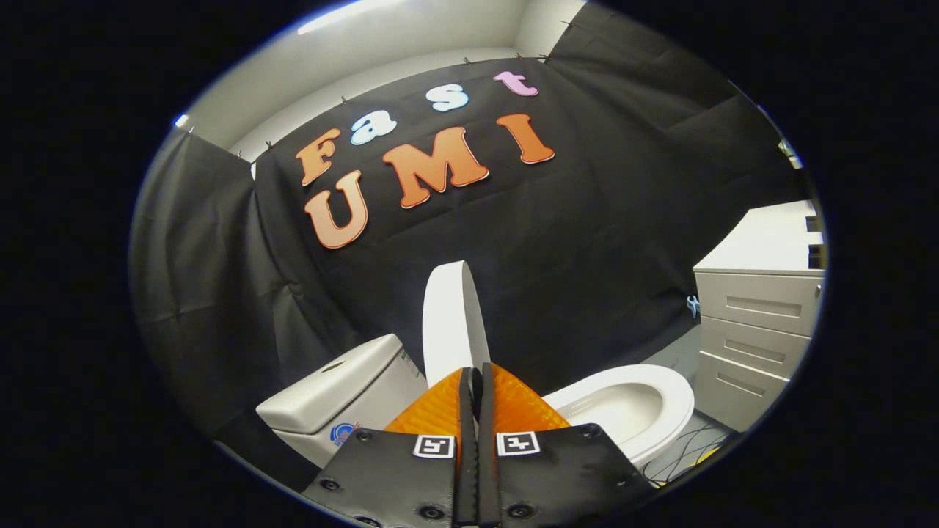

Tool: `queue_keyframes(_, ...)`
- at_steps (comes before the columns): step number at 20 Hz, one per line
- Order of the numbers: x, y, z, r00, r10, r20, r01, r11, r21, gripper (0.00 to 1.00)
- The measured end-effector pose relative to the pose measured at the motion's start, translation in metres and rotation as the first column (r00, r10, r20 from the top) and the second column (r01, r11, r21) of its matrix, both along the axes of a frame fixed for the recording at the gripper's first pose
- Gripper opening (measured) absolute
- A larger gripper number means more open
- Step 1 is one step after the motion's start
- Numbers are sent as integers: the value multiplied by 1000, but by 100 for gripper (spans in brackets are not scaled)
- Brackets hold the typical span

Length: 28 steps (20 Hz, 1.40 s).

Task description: Open the toilet lid.

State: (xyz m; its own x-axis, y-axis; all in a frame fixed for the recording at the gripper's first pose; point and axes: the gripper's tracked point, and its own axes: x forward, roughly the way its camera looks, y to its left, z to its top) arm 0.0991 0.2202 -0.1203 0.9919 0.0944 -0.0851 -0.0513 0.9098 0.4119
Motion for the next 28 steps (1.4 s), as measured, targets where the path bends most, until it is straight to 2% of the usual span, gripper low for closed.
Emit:
queue_keyframes(4,-8,28,3,1000,10,12,-9,997,-82,7)
queue_keyframes(13,-14,85,9,998,57,37,-50,982,-181,7)
queue_keyframes(17,-17,105,11,996,86,38,-77,976,-206,7)
queue_keyframes(21,-15,111,11,997,67,35,-58,978,-199,7)
queue_keyframes(25,-20,120,10,996,73,44,-60,968,-245,7)
queue_keyframes(28,-20,122,9,996,81,42,-69,971,-230,8)
